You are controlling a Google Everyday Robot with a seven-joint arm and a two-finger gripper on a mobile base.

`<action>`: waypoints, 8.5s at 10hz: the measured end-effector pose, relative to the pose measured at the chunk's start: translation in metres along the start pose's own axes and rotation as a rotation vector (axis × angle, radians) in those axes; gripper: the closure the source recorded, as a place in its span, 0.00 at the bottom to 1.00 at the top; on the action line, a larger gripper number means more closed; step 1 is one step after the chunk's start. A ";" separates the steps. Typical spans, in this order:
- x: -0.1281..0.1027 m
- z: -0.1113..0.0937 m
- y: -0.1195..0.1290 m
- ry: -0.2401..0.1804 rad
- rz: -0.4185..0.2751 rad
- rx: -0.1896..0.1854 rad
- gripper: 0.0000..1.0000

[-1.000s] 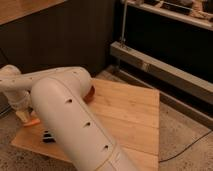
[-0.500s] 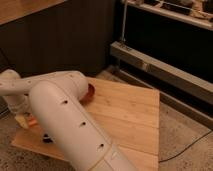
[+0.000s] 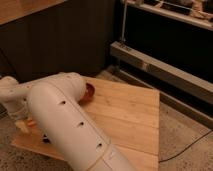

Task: Place the pepper in the ceramic cup

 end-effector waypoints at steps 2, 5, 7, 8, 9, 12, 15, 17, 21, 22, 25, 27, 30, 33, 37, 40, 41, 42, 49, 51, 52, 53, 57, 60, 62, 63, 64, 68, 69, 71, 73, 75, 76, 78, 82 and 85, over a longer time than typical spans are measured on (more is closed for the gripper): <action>-0.004 0.004 0.003 -0.003 -0.018 0.004 0.35; -0.029 0.002 0.001 -0.021 -0.066 0.044 0.35; -0.034 -0.004 -0.004 -0.028 -0.075 0.070 0.35; -0.034 -0.009 -0.004 -0.034 -0.079 0.075 0.35; -0.030 -0.017 -0.008 -0.039 -0.080 0.085 0.35; -0.013 -0.032 -0.017 -0.046 -0.073 0.102 0.35; 0.012 -0.041 -0.017 -0.014 -0.115 0.080 0.35; 0.032 -0.044 -0.010 0.038 -0.187 0.033 0.35; 0.039 -0.046 -0.009 0.055 -0.206 0.019 0.35; 0.039 -0.046 -0.009 0.055 -0.206 0.019 0.35; 0.033 -0.050 -0.008 0.020 -0.295 0.060 0.35; 0.025 -0.054 0.004 -0.014 -0.476 0.103 0.35; 0.031 -0.049 0.029 -0.007 -0.673 0.094 0.35; 0.038 -0.025 0.040 0.038 -0.754 0.025 0.35; 0.026 0.002 0.022 0.069 -0.810 0.010 0.35; 0.023 0.004 0.014 0.063 -0.820 0.020 0.35; 0.023 0.004 0.012 0.060 -0.823 0.022 0.35; 0.023 0.005 0.012 0.058 -0.827 0.022 0.35; 0.021 0.017 0.010 0.048 -0.839 0.006 0.35; 0.022 0.021 0.008 0.048 -0.836 0.001 0.35; 0.022 0.024 0.008 0.049 -0.835 -0.005 0.36; 0.023 0.026 0.008 0.050 -0.833 -0.011 0.42; 0.023 0.032 0.008 0.049 -0.832 -0.044 0.62; 0.023 0.034 0.008 0.049 -0.835 -0.065 0.62; 0.022 0.034 0.006 0.049 -0.830 -0.072 0.62; 0.022 0.033 0.005 0.046 -0.815 -0.073 0.62; 0.023 0.030 0.001 0.046 -0.793 -0.063 0.62; 0.020 0.011 -0.008 0.046 -0.754 -0.007 0.62; 0.022 0.010 -0.007 0.049 -0.749 -0.006 0.62; 0.022 0.009 -0.005 0.052 -0.746 -0.007 0.62; 0.024 0.010 -0.005 0.054 -0.740 -0.008 0.62; 0.025 0.010 -0.005 0.055 -0.737 -0.008 0.62; 0.024 0.009 -0.005 0.055 -0.735 -0.006 0.62; 0.024 0.002 -0.007 0.054 -0.726 0.010 0.63; 0.026 -0.008 -0.009 0.056 -0.702 0.034 0.92; 0.029 -0.013 -0.009 0.059 -0.674 0.044 0.93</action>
